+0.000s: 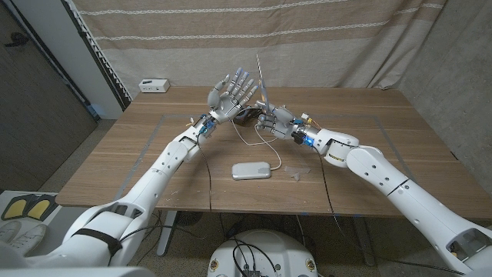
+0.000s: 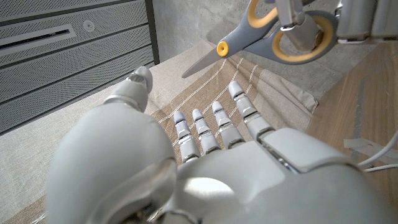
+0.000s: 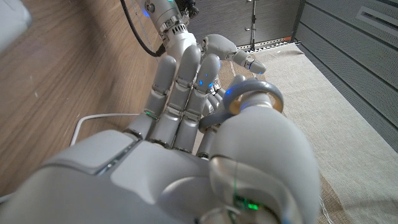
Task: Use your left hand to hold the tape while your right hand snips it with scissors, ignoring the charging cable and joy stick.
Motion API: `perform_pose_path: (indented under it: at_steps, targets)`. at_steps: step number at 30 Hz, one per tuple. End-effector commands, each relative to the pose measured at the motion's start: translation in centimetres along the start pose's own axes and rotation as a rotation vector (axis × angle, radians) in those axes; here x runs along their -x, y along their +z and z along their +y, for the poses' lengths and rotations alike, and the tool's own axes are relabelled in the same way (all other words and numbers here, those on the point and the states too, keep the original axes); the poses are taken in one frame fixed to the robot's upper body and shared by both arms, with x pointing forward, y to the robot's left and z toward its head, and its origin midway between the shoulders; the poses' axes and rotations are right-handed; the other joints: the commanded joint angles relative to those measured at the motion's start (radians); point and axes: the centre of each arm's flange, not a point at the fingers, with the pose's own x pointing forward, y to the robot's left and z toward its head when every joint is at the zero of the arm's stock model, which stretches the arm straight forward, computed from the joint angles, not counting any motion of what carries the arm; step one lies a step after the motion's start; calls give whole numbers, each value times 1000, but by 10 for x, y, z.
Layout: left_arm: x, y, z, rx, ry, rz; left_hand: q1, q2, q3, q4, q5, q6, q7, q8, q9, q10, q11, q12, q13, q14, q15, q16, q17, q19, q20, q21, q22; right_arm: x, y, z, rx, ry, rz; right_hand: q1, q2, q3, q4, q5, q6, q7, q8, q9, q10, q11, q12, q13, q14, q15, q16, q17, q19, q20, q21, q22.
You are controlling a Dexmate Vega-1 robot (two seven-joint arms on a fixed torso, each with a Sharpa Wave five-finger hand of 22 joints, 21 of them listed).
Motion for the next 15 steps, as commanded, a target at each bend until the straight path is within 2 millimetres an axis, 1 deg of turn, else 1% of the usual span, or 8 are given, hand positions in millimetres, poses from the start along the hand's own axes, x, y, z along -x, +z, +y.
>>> perform_pose_path:
  at_steps: [1,3,4,6,7,11,12,15]
  targets:
    - [4,2,-1,-5,9,9,0,2,-4,2,5,11,-2,10,2,13,0,7,-1,10,-121,3,4,3,-8,-4,2,11,2,0,12,-1,-15,-11,-17,-19,1,27,170,203,358,52,-117,24,-93,-49,-70,-111,-35,-10,-50,-91,11,-25]
    - [4,2,-1,-3,9,10,0,3,-4,2,5,13,-2,11,2,15,2,7,-2,10,-122,3,4,3,-10,-6,2,12,3,0,6,5,-18,-13,-23,-24,0,42,158,206,368,66,-160,40,-138,-72,-123,-107,-62,-17,-75,-77,12,-43]
    - [4,2,-1,-3,7,11,0,4,-5,2,5,15,-2,12,1,16,5,8,-3,10,-121,3,4,4,-11,-7,2,12,2,0,-7,11,-20,-11,-26,-26,-2,47,154,208,369,67,-179,42,-156,-80,-134,-109,-67,-16,-89,-72,11,-49]
    - [4,2,-2,-8,7,16,0,5,-5,2,5,16,-2,12,1,16,5,8,-4,12,-122,4,4,4,-12,-8,2,12,1,1,-28,21,-23,-7,-29,-28,-5,59,137,210,366,65,-217,46,-190,-95,-163,-106,-80,-16,-125,-50,7,-61]
    - [5,2,-2,-8,8,18,0,5,-5,2,5,19,-1,13,1,16,4,8,-5,13,-123,4,4,5,-13,-9,2,12,0,1,-39,24,-24,-8,-29,-30,-4,66,122,214,359,58,-237,56,-211,-104,-184,-101,-90,-16,-137,-42,8,-68]
    - [8,5,-3,-15,16,20,2,6,-5,1,5,22,-1,13,0,17,1,8,-7,15,-123,5,3,6,-19,-11,2,12,-3,1,-74,43,-33,-5,-34,-33,-7,83,128,216,341,16,-276,60,-255,-123,-233,-90,-120,-24,-171,-29,7,-84]
    - [9,6,-3,-18,18,21,2,7,-5,1,6,23,0,13,0,17,3,8,-7,15,-123,5,3,7,-21,-12,2,12,-3,1,-77,42,-33,0,-36,-33,-10,89,117,216,341,19,-283,58,-267,-129,-253,-93,-136,-29,-195,-16,3,-90]
    - [11,6,-3,-20,22,27,3,8,-5,1,6,30,2,15,-1,19,1,9,-9,16,-123,5,3,8,-23,-14,2,14,-3,0,-87,42,-33,6,-36,-33,-12,98,121,216,336,4,-296,62,-284,-138,-264,-87,-152,-36,-208,-10,2,-98]
